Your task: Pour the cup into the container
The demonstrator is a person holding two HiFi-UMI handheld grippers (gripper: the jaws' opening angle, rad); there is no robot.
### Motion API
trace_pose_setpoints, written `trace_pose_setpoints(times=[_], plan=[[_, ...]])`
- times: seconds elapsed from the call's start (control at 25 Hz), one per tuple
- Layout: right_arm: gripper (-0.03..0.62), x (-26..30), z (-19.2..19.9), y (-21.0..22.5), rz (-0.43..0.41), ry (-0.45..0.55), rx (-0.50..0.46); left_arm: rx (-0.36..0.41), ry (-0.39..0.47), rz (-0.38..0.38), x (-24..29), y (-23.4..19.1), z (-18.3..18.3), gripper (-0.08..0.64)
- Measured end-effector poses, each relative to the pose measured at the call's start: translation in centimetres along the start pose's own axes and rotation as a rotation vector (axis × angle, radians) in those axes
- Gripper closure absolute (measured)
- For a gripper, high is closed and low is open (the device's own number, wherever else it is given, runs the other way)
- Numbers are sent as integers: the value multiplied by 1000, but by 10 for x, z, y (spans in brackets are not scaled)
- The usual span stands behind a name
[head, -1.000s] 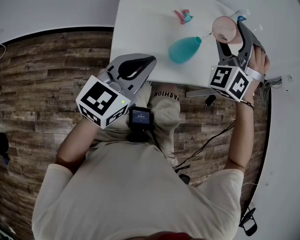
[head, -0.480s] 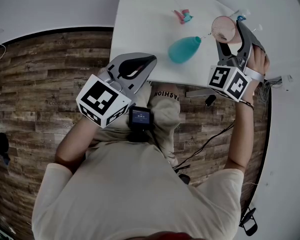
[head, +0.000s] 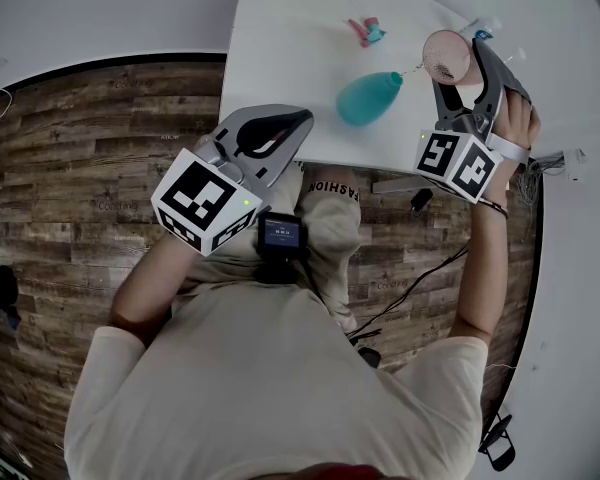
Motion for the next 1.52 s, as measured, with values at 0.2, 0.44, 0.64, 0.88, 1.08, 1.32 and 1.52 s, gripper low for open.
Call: trace_pose_setpoints(times=[0.2,0.44,0.64,0.88,1.08,1.32,1.52], plan=[[212,0,0,0,5,-5,-3,-5,1,-2,0,-1,1,549],[212,0,1,-1,10,-10,-10,-8,1,-3,0,-1,1,548],[212,0,0,0,19,-8,-18,-9,2,-6,-1,-2,2,549],[212,0,0,1,32,-7,-26,-15,0,-5,-1,-2,3,549],[212,-1,-1,1,45,-5,-40,-18,3,-7,-1,-1,4,549],[212,-1,-3,-1,58,-5,-58,-22,3,-9,-2,-2,5,548],[212,-1,-4,-1,67,-4,-64,-24,4,-7,-1,-2,5,549]])
Point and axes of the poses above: the fingertips, and each gripper's own axes: x forward along the fingers, y to its right, z out of its underside, the point moved 8 cm from there along -x, backward along the fingers, and after that the axes turned 15 degrees about -x, right-handed, at the moved point
